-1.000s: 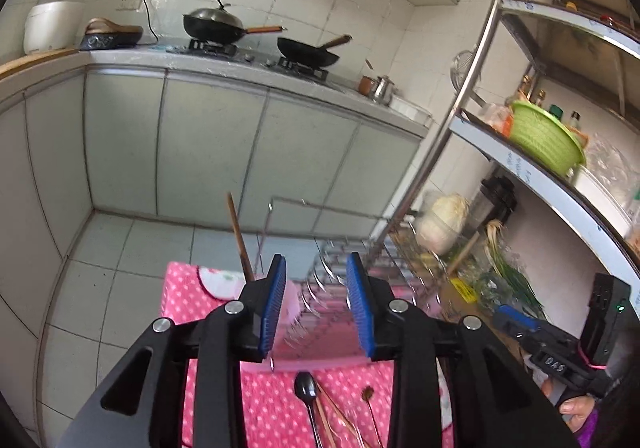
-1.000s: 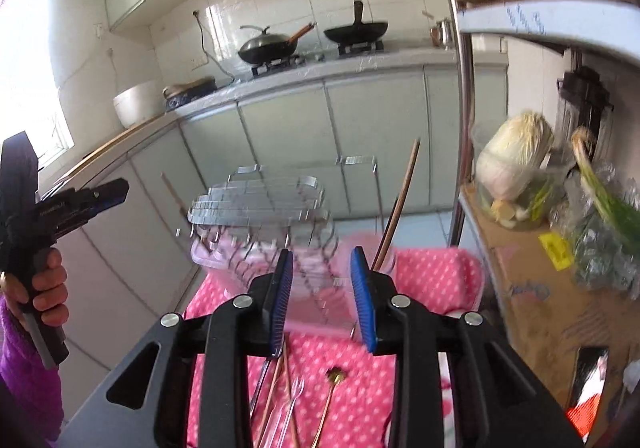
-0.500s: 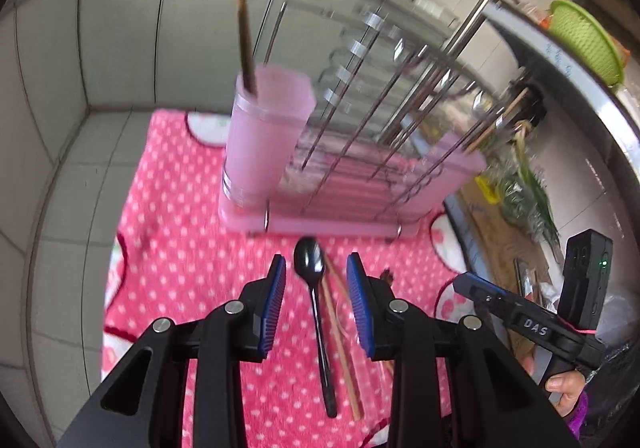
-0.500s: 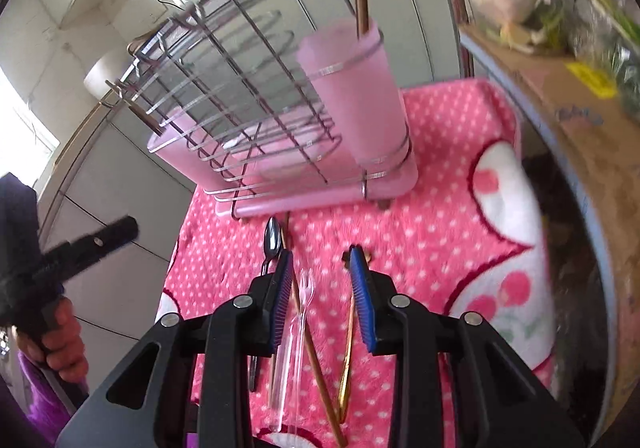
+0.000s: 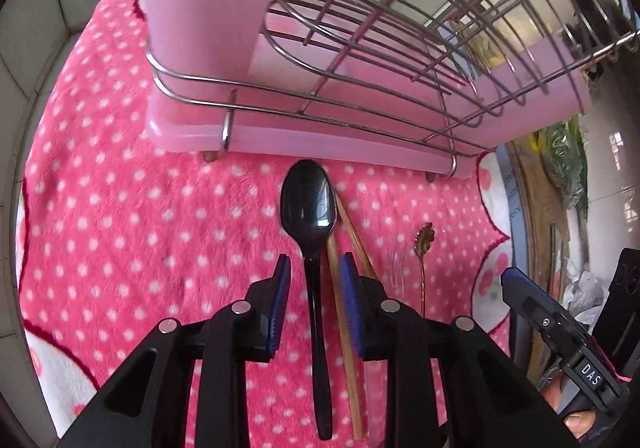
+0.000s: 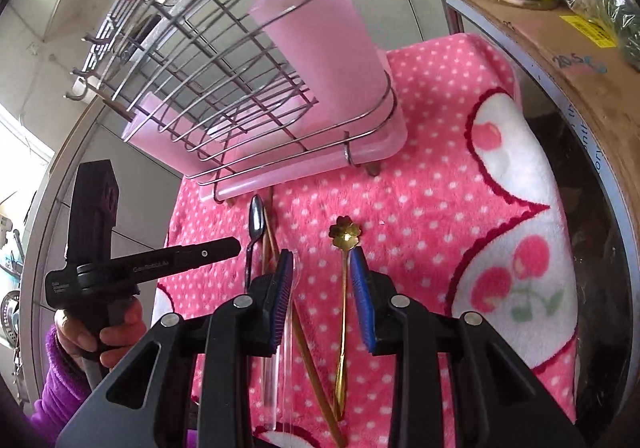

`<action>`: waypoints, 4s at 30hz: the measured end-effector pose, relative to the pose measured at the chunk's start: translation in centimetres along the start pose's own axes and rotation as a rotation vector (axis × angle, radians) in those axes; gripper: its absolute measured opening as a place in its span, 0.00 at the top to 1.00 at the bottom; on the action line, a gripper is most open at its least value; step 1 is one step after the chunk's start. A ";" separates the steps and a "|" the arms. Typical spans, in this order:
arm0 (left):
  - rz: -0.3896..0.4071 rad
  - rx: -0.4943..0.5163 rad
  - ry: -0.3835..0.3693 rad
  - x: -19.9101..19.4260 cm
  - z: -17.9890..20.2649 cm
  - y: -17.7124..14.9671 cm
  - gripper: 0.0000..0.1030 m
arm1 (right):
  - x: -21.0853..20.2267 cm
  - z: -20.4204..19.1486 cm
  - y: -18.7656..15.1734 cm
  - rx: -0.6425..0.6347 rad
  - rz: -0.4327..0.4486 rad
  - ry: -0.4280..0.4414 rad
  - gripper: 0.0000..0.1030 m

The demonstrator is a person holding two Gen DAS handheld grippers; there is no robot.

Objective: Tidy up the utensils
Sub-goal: 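Lower left gripper onto the black spoon while right gripper lowers onto the gold flower spoon, then close left gripper on the black spoon while right gripper closes on the gold spoon, lifting both, then lower black spoon into one pink cup while right gripper drops gold spoon into the other cup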

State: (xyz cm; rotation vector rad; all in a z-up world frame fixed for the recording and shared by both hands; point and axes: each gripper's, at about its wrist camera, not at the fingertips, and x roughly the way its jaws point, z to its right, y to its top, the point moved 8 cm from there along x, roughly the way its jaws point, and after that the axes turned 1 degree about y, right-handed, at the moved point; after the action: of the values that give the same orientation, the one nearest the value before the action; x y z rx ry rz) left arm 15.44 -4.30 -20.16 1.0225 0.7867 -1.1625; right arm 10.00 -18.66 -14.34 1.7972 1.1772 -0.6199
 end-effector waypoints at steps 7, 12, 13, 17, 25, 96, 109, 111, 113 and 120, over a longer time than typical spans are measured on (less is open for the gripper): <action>-0.044 0.011 0.054 2.9 0.4 0.4 0.74 | 1.4 0.8 0.5 0.014 -0.029 0.000 0.71; -0.045 0.003 0.049 3.6 0.7 1.0 0.74 | 2.2 1.1 0.9 0.009 -0.052 -0.005 0.71; -0.046 0.003 0.049 3.6 0.8 1.1 0.74 | 2.4 1.0 0.9 0.006 -0.060 -0.005 0.71; -0.028 0.032 0.056 2.9 0.5 1.2 0.88 | 4.0 0.8 1.1 -0.007 -0.104 -0.023 0.71; 0.046 0.040 0.058 -0.4 -1.6 0.6 0.90 | 7.1 1.1 1.3 -0.072 -0.160 -0.129 0.68; 0.656 0.067 -0.042 -22.1 -1.3 -0.1 0.90 | -9.9 -4.5 3.9 -0.292 0.369 -0.195 0.73; 0.731 0.071 -0.041 -26.6 -0.9 2.0 0.90 | -16.6 -7.3 8.4 -0.323 0.463 -0.151 0.73; 0.758 0.075 -0.037 -27.9 -0.6 2.8 0.90 | -18.1 -7.9 9.6 -0.331 0.484 -0.147 0.73; 0.783 0.079 -0.040 -29.2 -0.3 3.5 0.90 | -19.4 -8.6 10.9 -0.349 0.512 -0.152 0.73; 0.875 0.097 -0.022 -32.9 0.8 6.3 0.90 | -21.8 -10.5 15.5 -0.396 0.596 -0.184 0.74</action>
State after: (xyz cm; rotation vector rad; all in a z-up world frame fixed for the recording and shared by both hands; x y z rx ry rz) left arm 13.66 6.97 11.39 1.2474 0.1979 -0.4522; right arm 14.08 -22.31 13.81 1.5935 0.5420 -0.1771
